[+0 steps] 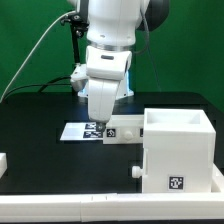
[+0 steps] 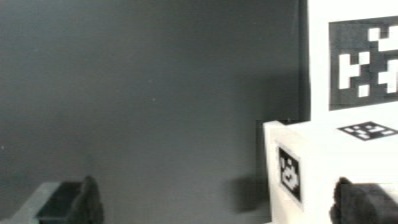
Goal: Assemble drawer
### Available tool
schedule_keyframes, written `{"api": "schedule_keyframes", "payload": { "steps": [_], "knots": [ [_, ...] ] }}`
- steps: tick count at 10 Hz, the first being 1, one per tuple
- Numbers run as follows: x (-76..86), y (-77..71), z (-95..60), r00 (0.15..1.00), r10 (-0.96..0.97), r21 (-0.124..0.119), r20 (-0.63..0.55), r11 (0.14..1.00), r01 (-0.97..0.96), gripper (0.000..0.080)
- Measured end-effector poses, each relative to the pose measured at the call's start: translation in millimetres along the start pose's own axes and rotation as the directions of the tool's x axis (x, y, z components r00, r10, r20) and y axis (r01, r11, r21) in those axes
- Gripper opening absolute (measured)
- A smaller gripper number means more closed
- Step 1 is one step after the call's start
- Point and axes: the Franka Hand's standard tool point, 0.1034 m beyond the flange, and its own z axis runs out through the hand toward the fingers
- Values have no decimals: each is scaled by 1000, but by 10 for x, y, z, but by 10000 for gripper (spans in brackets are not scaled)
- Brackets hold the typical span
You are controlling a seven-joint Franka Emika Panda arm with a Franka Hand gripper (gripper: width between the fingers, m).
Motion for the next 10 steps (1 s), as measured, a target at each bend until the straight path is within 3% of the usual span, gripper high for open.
{"api": "schedule_keyframes", "payload": {
  "steps": [1,3,4,5,6,10],
  "knots": [
    [28,-57,20,999,-38,30,-1,999,38,649],
    [183,-215,16,988,-155,165,-1,974,153,649],
    [218,-231,-18,979,-204,197,-4,960,200,649],
    [233,-235,-41,969,-248,197,-8,949,244,649],
    [216,-203,-54,939,-343,130,-23,930,343,649],
    [189,-254,-27,901,-433,136,-37,891,434,649]
  ]
}}
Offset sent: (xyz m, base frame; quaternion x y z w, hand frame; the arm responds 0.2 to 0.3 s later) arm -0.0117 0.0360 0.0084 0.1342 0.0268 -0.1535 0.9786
